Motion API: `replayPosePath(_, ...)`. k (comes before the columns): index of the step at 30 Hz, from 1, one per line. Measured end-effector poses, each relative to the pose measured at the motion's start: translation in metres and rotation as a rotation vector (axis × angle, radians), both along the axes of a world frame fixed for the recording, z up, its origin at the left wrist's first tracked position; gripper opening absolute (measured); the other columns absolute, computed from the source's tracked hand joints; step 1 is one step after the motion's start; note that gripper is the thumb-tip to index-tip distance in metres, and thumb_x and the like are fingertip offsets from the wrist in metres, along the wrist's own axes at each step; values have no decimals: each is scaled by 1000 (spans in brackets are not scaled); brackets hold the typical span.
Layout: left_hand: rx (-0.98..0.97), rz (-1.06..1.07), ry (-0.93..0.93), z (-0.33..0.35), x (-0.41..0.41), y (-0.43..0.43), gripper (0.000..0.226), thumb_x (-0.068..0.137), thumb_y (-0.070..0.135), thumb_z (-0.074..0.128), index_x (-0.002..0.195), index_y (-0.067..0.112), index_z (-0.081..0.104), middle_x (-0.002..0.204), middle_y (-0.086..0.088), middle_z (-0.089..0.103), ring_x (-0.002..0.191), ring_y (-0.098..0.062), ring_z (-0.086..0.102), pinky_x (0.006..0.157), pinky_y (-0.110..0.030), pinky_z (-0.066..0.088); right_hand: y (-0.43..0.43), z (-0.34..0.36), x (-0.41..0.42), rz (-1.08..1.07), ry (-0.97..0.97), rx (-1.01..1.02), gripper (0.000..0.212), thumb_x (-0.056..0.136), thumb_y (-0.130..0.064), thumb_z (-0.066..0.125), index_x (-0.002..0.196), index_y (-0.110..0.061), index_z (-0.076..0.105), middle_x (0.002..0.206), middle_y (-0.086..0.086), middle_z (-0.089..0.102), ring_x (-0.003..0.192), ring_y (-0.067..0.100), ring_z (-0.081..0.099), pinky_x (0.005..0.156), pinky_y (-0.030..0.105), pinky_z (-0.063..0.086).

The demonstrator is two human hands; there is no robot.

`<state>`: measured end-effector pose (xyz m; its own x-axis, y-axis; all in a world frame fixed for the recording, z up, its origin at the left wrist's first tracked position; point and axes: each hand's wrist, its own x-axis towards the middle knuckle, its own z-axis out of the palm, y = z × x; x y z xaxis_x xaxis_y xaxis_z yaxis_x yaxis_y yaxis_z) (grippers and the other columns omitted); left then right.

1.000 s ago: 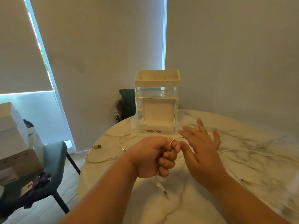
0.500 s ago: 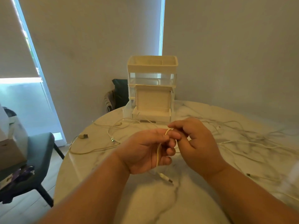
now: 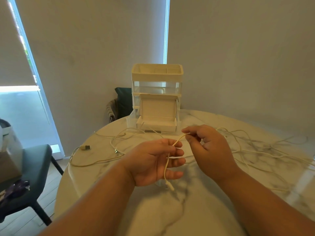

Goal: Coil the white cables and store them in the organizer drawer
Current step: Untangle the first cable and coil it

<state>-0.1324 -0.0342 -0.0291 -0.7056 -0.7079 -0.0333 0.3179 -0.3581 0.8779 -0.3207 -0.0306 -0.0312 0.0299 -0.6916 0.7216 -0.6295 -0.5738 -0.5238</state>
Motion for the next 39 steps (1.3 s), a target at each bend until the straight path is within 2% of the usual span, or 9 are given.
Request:
replayPosePath(5, -26, 107, -45, 2, -6, -1, 14, 95, 6, 53, 103, 8, 65, 82, -5, 60, 72, -18, 65, 64, -40, 61, 3, 4, -4, 28, 26, 59, 15, 85, -25, 65, 98, -34, 64, 92, -14, 63, 90, 5, 58, 80, 25, 47)
replayPosePath(8, -54, 127, -90, 2, -9, 0, 14, 97, 6, 51, 102, 12, 63, 82, -5, 61, 67, -19, 67, 54, -33, 59, 5, 9, -4, -9, 210, 36, 21, 87, -32, 57, 103, -32, 70, 105, -18, 59, 105, -2, 51, 94, 17, 38)
replayPosePath(12, -63, 68, -121, 2, -11, 1, 13, 99, 13, 51, 107, 18, 59, 88, -7, 66, 62, -21, 69, 47, -27, 55, 10, 16, -9, 38, 272, 66, 22, 93, -23, 55, 107, -28, 71, 101, -22, 57, 101, -6, 51, 84, 3, 33)
replayPosePath(19, -133, 49, -147, 1, -12, 1, 23, 103, 16, 39, 109, 11, 61, 68, -6, 58, 37, -6, 37, 42, -19, 29, 11, 17, -18, 41, 254, 130, 18, 92, -25, 63, 109, -32, 65, 97, -25, 56, 99, -9, 50, 78, 1, 34)
replayPosePath(24, -157, 57, -60, 4, -11, 3, 19, 98, 15, 45, 99, 10, 63, 79, -9, 69, 70, -23, 69, 61, -30, 51, 4, 14, -28, 2, 136, 154, 12, 94, -29, 62, 104, -34, 65, 98, -24, 62, 98, -11, 54, 79, 4, 36)
replayPosePath(27, -211, 75, -92, 2, -10, 1, 18, 92, 20, 54, 90, 16, 71, 100, -10, 71, 91, -22, 66, 75, -36, 49, 2, 10, -27, 9, 73, 169, 11, 96, -30, 58, 101, -35, 66, 93, -23, 65, 95, -6, 58, 80, 12, 43)
replayPosePath(31, -220, 108, -75, 0, -11, 1, 16, 86, 20, 59, 83, 17, 75, 79, -5, 64, 73, -17, 60, 65, -31, 50, 2, 7, -24, -22, -49, 186, 22, 91, -46, 59, 111, -39, 62, 84, -8, 66, 78, 13, 63, 73, 31, 53)
replayPosePath(34, -210, 83, -30, 3, -9, 3, 16, 89, 17, 57, 88, 15, 72, 75, -5, 62, 66, -15, 62, 59, -29, 53, 1, 4, -26, 4, -102, 234, 30, 85, -54, 59, 110, -36, 61, 86, -10, 65, 80, 13, 61, 72, 27, 52)
replayPosePath(39, -162, 104, 84, 6, -4, -1, 16, 88, 16, 54, 89, 12, 69, 77, -5, 61, 64, -16, 62, 56, -29, 56, -5, 0, -32, 20, -33, 281, 14, 93, -20, 62, 90, -31, 70, 98, -15, 67, 98, -5, 57, 83, 12, 39)
